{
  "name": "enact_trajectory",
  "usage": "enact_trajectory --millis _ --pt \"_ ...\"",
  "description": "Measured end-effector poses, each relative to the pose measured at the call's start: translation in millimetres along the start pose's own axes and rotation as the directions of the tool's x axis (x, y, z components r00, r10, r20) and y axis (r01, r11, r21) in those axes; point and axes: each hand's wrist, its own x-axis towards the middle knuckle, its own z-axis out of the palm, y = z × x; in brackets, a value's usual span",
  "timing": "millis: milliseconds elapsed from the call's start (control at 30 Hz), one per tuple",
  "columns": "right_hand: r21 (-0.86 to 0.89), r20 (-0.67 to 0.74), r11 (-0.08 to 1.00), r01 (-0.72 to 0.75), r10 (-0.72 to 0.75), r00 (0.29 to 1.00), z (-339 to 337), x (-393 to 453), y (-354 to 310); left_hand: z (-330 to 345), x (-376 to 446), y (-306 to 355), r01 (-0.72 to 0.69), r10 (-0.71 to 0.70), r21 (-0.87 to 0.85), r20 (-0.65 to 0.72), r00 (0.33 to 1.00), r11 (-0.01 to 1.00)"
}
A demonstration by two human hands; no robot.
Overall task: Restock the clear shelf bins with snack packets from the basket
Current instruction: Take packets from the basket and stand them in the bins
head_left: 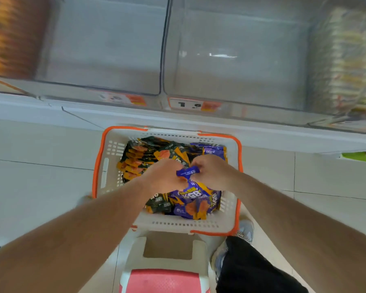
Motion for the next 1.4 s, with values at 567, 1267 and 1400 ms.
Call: enact_trajectory --millis 567,1267,1400 --pt "-0.024 0.08 0.998 -0.06 0.062 0.995 5.6 145.5 36.7 0.8 131.5 -105.1 -0.177 0.13 -0.534 -0.125 0.984 0.827" --pt "0.858 -0.251 0.512 0.044 0.342 0.905 37.1 57.7 22.4 64.4 76.0 -60.7 -0.388 0.063 -0.92 -0.392 0.918 -0.058" --pt "0.819 -0.286 0.572 0.046 0.338 0.896 43.0 38.0 4.1 67.4 48.8 -63.1 -0.391 0.06 -0.909 -0.402 0.914 -0.145"
